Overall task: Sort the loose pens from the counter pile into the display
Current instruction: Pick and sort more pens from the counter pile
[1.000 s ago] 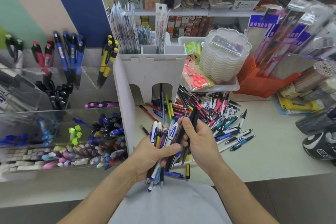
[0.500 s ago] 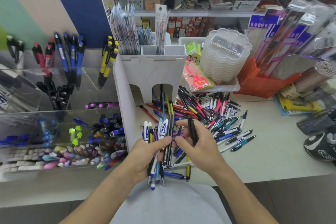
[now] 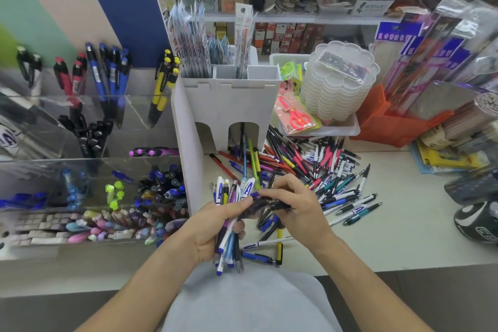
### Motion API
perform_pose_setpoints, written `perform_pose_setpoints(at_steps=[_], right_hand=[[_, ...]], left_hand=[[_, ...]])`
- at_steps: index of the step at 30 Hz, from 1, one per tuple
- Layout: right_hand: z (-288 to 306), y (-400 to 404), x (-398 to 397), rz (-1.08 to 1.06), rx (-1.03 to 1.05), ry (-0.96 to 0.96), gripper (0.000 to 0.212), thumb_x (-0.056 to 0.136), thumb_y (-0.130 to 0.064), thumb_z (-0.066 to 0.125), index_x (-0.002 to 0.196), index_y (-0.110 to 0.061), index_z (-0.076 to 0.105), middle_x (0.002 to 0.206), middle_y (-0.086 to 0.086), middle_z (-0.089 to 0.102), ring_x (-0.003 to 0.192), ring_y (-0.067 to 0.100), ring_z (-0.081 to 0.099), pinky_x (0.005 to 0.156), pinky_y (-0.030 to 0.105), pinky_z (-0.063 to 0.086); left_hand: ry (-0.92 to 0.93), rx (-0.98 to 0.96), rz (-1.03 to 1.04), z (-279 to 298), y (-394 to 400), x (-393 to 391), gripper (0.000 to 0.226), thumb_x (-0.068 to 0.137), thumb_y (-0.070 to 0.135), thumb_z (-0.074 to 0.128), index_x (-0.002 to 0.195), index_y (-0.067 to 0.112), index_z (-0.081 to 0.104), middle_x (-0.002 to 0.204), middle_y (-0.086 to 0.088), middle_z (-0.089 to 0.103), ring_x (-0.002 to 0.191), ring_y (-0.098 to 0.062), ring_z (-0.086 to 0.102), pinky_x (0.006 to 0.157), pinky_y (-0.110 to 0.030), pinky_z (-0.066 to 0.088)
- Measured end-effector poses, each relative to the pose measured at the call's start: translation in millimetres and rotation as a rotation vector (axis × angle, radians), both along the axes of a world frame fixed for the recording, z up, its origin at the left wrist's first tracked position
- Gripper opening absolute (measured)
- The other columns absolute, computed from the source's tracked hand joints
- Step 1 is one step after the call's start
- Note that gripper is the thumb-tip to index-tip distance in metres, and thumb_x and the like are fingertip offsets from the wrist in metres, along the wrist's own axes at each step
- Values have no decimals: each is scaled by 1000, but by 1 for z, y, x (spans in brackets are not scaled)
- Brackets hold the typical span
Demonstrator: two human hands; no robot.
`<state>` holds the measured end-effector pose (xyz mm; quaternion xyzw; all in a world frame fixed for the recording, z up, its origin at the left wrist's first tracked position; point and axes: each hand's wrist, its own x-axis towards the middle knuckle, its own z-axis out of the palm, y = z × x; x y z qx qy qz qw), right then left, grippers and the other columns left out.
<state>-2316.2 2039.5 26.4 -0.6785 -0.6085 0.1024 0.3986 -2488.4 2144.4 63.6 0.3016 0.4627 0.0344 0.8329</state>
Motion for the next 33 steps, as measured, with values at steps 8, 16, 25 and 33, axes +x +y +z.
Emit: perform_pose_setpoints(at_steps=[8, 16, 25, 33], right_hand=[[16, -12, -9, -411, -362, 1026, 39, 101, -41, 46, 94, -9, 66, 81, 13, 62, 75, 17, 64, 69, 21, 53], [3, -36, -54, -229, -444, 1525, 14, 104, -4, 45, 116, -1, 50, 75, 10, 58, 60, 25, 56, 59, 38, 53], [24, -17, -39, -369, -333, 1199, 22, 92, -28, 71, 77, -15, 60, 51, -3, 37, 39, 11, 33, 40, 23, 27], [83, 38, 9, 92, -629, 384, 22, 87, -29, 78, 94, -8, 72, 82, 18, 69, 70, 34, 66, 61, 40, 53]], left_hand=[[-71, 71, -9, -8, -5, -3, 19, 87, 16, 71, 83, 1, 60, 64, -8, 54, 51, -18, 52, 61, -34, 55], [-57, 197, -153, -17, -5, -8, 27, 86, 15, 70, 107, 0, 62, 72, -18, 60, 64, -26, 61, 68, -39, 56], [-181, 241, -282, -22, -9, -10, 33, 74, -1, 69, 105, -3, 57, 85, -19, 56, 73, -29, 57, 79, -44, 51], [-284, 365, -500, -13, -4, -6, 25, 78, -6, 66, 99, 1, 55, 80, -14, 57, 69, -27, 55, 73, -40, 49]])
